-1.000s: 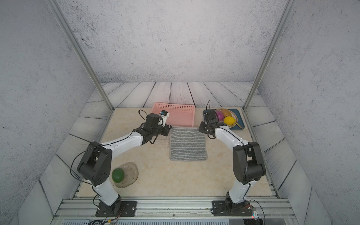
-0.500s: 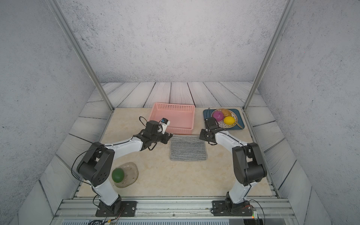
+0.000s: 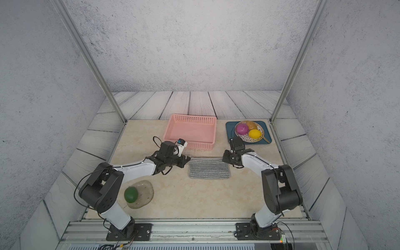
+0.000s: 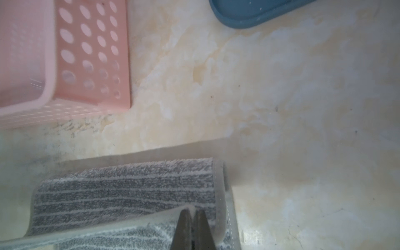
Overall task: Fold the square dishcloth
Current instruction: Fold the cleaning item at the center of the board.
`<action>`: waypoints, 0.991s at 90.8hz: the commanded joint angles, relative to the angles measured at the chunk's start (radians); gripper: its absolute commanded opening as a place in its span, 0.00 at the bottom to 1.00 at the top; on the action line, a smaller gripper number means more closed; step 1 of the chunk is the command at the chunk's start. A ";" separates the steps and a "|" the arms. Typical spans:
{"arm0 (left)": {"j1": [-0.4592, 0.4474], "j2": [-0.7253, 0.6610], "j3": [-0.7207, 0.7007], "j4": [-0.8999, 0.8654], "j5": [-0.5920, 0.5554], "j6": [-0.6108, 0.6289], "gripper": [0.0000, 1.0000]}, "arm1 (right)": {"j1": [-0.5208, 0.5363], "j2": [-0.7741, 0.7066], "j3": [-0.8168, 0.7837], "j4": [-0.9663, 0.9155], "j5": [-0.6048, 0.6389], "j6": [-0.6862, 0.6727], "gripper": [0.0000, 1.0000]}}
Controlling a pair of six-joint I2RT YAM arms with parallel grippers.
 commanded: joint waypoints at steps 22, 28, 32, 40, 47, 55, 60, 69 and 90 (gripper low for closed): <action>-0.025 -0.061 -0.058 0.005 -0.007 -0.015 0.00 | 0.001 -0.078 -0.047 -0.010 -0.015 0.027 0.00; -0.028 -0.069 -0.068 0.005 -0.011 -0.015 0.00 | 0.001 -0.092 -0.053 -0.012 -0.016 0.029 0.00; -0.028 -0.075 -0.073 0.004 -0.014 -0.017 0.00 | 0.002 -0.100 -0.057 -0.014 -0.016 0.028 0.00; -0.029 -0.086 -0.079 -0.002 -0.015 -0.015 0.00 | 0.004 -0.112 -0.065 -0.025 -0.018 0.031 0.00; -0.031 -0.093 -0.085 -0.004 -0.017 -0.017 0.00 | 0.004 -0.121 -0.075 -0.025 -0.025 0.035 0.00; -0.033 -0.100 -0.093 -0.004 -0.018 -0.021 0.00 | 0.008 -0.135 -0.089 -0.023 -0.028 0.040 0.00; -0.036 -0.105 -0.097 -0.002 -0.017 -0.021 0.00 | 0.007 -0.143 -0.095 -0.023 -0.030 0.042 0.00; -0.041 -0.105 -0.105 -0.002 -0.018 -0.024 0.00 | 0.009 -0.151 -0.105 -0.024 -0.030 0.045 0.00; -0.052 -0.078 -0.120 0.022 -0.018 -0.036 0.00 | 0.015 -0.136 -0.130 -0.007 -0.033 0.053 0.00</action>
